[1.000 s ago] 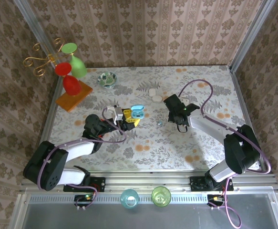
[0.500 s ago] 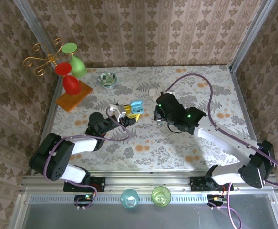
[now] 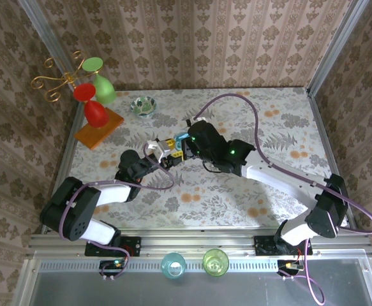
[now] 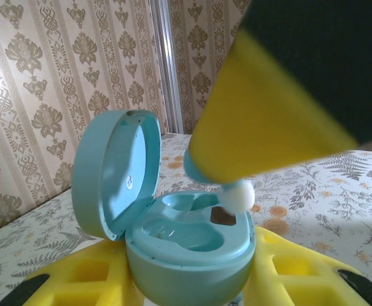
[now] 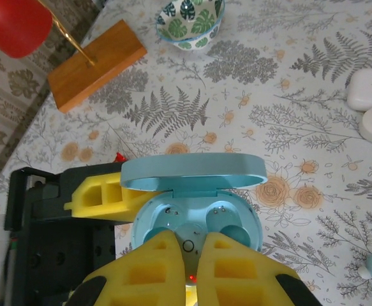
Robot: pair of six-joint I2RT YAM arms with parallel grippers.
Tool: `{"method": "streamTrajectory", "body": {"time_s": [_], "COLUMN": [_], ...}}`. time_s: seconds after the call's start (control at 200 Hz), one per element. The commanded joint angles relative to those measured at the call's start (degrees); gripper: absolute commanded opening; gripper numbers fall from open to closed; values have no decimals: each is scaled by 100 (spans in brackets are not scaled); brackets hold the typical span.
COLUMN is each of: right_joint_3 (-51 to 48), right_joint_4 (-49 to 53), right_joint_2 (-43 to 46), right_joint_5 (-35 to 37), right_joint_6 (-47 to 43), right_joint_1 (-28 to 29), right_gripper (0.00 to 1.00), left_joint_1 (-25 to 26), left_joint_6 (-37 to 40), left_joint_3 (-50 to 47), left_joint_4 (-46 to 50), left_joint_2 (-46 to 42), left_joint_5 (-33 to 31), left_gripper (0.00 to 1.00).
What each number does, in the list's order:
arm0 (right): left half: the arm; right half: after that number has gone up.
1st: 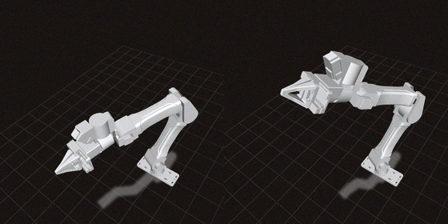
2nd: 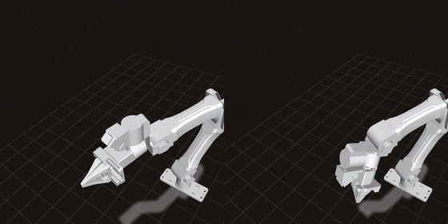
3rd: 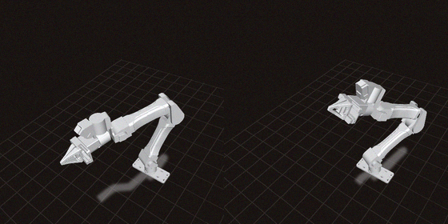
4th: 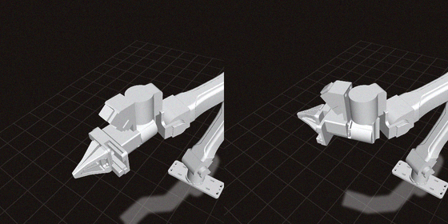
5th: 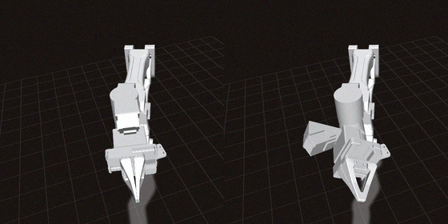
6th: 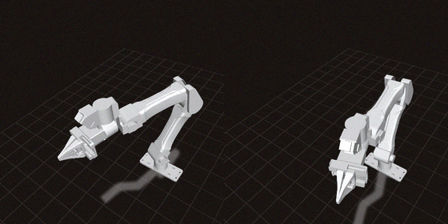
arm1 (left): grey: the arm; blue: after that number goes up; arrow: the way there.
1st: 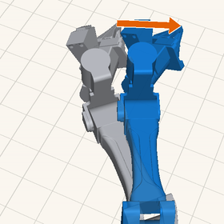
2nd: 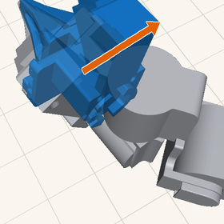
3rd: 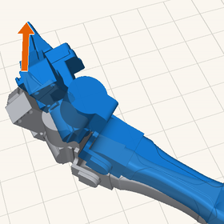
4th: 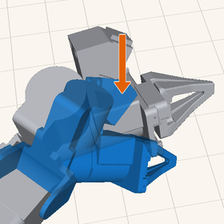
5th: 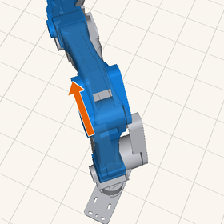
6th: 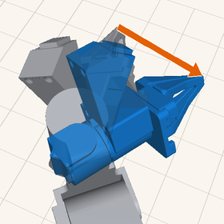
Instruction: Insert wireless bluetooth earbuds into charging case
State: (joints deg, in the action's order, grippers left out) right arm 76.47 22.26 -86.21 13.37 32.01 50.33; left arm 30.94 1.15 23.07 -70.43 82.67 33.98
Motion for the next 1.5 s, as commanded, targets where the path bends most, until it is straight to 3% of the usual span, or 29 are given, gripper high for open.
{"method": "streamTrajectory", "body": {"time_s": [0.0, 0.665, 0.815, 1.04, 1.275, 1.495], "right_joint_3": [271, 248, 239, 197, -47, -1291], "right_joint_4": [-212, -322, -342, -296, -464, -1174], "right_joint_2": [-84, -421, -401, -102, 396, 1466], "right_joint_5": [-36, -363, -520, -118, 106, 296], "right_joint_6": [-167, 30, 95, -101, -442, -576], "right_joint_1": [45, 47, 56, 55, 56, -290], "right_gripper": [6, 7, 16, 40, 47, 49], "left_joint_1": [41, 105, 105, 103, 66, -43], "left_joint_6": [110, 103, 114, 98, 94, 96], "left_joint_3": [95, 119, 128, 136, 95, -130], "left_joint_4": [-278, -262, -261, -277, -293, -304], "left_joint_2": [-24, -105, -67, -102, -107, -265], "left_joint_5": [-19, -241, -343, -280, -262, -240], "left_gripper": [31, 31, 31, 31, 31, 31]}}
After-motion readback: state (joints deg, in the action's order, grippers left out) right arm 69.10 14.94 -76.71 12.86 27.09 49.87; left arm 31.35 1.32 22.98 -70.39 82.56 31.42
